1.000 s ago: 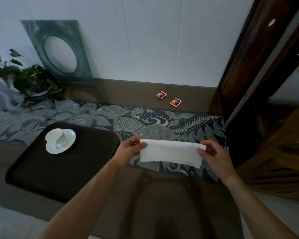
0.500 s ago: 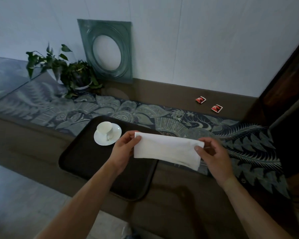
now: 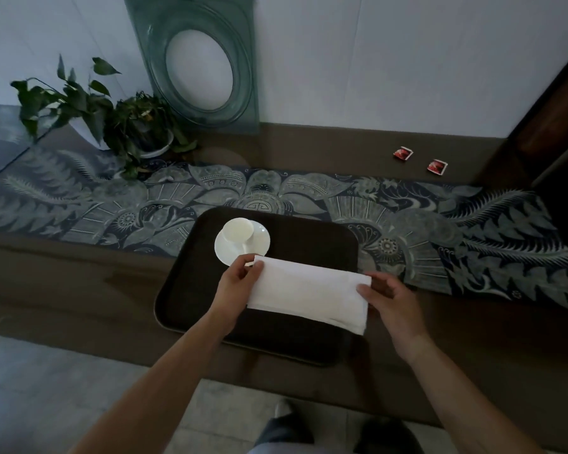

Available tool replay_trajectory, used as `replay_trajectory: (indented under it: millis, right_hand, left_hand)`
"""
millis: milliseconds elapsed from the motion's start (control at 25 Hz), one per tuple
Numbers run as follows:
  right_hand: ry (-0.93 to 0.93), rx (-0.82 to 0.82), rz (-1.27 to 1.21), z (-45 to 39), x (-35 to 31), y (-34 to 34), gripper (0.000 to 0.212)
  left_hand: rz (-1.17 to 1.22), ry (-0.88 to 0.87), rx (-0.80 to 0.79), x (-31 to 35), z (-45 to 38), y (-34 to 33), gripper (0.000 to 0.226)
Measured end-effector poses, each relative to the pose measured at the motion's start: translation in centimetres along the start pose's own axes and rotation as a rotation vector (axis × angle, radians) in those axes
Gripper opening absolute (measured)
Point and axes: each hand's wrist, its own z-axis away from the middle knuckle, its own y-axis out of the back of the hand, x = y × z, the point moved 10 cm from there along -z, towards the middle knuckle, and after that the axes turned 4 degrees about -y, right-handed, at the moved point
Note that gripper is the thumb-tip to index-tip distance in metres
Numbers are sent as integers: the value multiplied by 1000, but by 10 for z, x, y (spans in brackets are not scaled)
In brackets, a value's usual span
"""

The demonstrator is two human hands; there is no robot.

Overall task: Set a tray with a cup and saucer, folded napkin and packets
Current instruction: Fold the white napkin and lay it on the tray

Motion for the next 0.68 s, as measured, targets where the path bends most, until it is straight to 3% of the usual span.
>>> replay_trajectory:
  millis: [240, 480, 680]
  right_hand:
    - [-211, 21, -34, 2, 60, -21, 45]
    - [-161, 71, 413, -11, 81, -35, 49]
    - [-79, 128, 715, -16, 88, -40, 53]
  left_hand:
    - [-74, 143, 19, -57, -5, 8, 8]
    - [-179, 182, 20, -86, -19, 13, 8]
    - [-302, 191, -50, -103, -29, 7, 27]
